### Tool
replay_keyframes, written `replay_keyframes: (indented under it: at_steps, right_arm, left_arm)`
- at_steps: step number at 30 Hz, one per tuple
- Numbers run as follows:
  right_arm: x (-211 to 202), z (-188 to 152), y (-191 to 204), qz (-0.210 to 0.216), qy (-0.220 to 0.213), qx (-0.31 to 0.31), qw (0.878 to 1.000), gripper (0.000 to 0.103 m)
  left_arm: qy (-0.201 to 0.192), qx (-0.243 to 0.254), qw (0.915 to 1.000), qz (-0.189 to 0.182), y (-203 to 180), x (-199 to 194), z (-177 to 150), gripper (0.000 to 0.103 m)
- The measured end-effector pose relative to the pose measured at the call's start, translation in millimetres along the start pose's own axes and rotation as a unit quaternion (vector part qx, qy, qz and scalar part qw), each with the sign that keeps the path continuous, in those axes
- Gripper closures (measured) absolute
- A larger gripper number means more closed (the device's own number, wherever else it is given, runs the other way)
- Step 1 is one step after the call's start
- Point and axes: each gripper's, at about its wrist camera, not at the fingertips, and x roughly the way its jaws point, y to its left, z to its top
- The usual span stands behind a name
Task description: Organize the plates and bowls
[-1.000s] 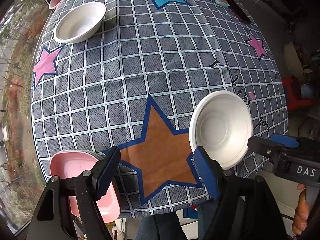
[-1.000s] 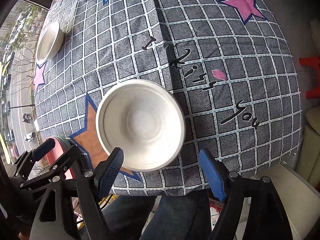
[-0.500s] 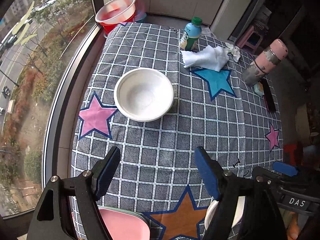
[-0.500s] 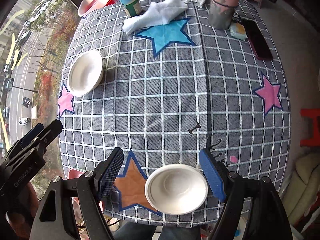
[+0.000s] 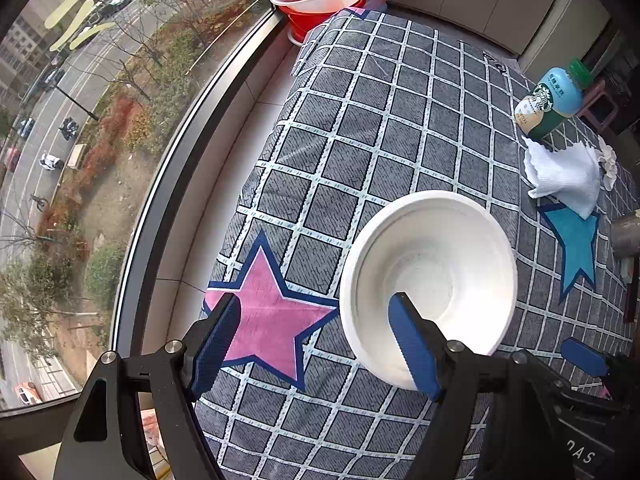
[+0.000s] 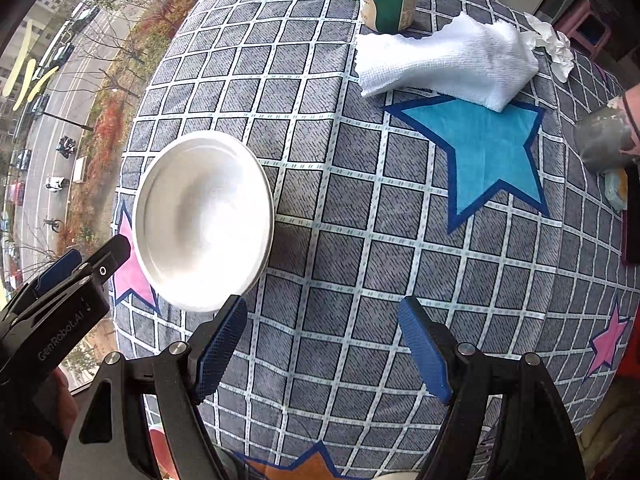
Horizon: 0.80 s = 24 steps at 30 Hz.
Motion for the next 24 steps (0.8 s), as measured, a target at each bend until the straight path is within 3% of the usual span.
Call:
replay_keyframes:
  at_steps: [10, 11, 12, 14, 15, 17, 20, 24]
  right_arm:
    - [51, 18, 13, 0.019, 0.016, -0.012, 1.000, 0.024]
    - [53, 18, 14, 0.024, 0.019, -0.010, 0.999, 0.024]
    - [55, 18, 14, 0.030, 0.021, -0.008, 0.999, 0.025]
    - [58, 17, 11, 0.041, 0.024, -0.003, 0.999, 0.039]
    - [57, 18, 8, 0.049, 0.022, 0.001, 0.999, 0.043]
    - [57, 21, 6, 0.074, 0.027, 0.002, 0.997, 0.066]
    - [57, 26, 5, 0.091, 0.036, 0.007, 0.995, 0.081]
    - [57, 19, -5, 0.080, 0.051, 0.010, 0.995, 0.084]
  left_arm:
    - [0.037, 0.027, 0.9989, -0.010, -20, 52, 25, 0.024]
    - [0.041, 0.030, 0.9987, -0.010, -21, 56, 27, 0.027]
    - [0.046, 0.032, 0.9984, -0.012, -23, 58, 28, 0.039]
    - [0.058, 0.032, 0.9974, -0.029, -25, 65, 31, 0.052]
    - [0.059, 0.029, 0.9970, -0.042, -28, 66, 32, 0.065]
    - [0.062, 0.037, 0.9962, -0.048, -33, 65, 32, 0.068]
    - [0.064, 0.050, 0.9953, -0.053, -43, 63, 26, 0.071]
    - [0.076, 0.063, 0.9933, -0.060, -66, 63, 9, 0.074]
